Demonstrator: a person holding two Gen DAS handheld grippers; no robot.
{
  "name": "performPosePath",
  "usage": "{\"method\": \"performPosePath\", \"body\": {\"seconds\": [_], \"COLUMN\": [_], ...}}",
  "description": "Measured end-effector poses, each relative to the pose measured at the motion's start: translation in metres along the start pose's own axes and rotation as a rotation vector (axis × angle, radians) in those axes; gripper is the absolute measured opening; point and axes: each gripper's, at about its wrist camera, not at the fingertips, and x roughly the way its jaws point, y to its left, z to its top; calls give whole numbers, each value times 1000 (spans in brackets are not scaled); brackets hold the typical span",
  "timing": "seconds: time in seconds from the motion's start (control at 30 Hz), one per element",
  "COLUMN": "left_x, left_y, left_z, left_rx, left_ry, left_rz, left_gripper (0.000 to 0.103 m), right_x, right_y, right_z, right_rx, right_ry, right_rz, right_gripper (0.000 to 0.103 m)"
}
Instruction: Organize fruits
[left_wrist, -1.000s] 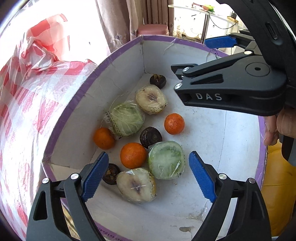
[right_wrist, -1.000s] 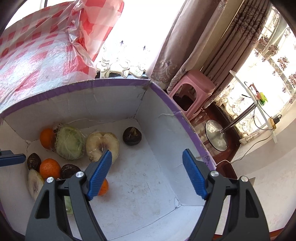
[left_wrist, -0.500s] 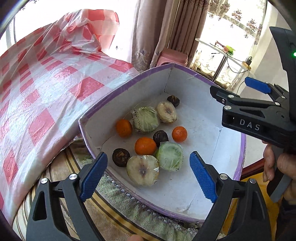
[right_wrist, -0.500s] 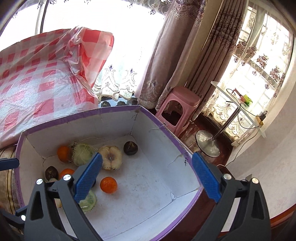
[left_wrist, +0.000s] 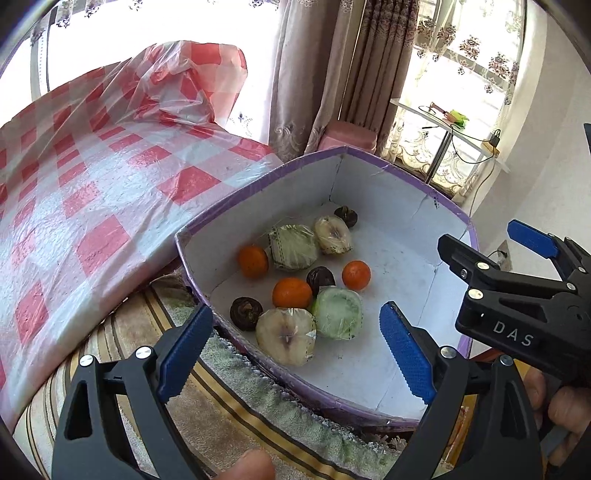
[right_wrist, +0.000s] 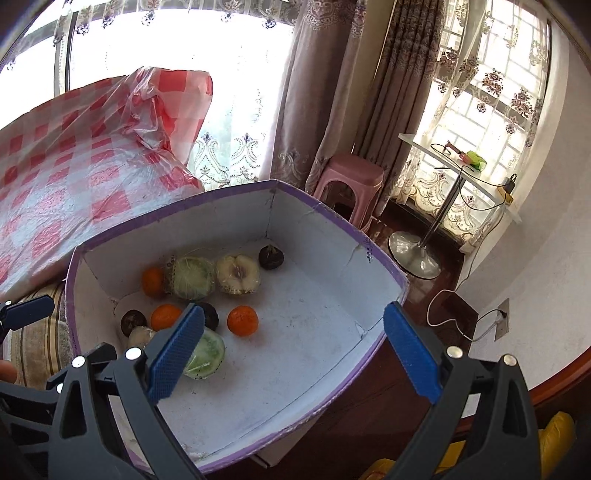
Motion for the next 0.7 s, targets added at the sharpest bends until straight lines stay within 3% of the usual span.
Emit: {"method": "performPosePath", "body": {"seconds": [0.43,0.5,0.7], "left_x": [-3,-3,-4], "left_y": [2,0,-1], "left_z": [-1,-1,0], "left_rx": [-7,0,9], "left_ry": [-20,-19,-23], "left_rz": [-7,19,38], "left_gripper": [90,99,99], "right_x": [5,5,6], "right_y": [-15,-15,-14], "right_z": [2,2,2], "right_rx": [32,36,33], "right_ry": [5,4,7], "right_rz": [-14,-15,-13], "right_gripper": [98,98,98]}}
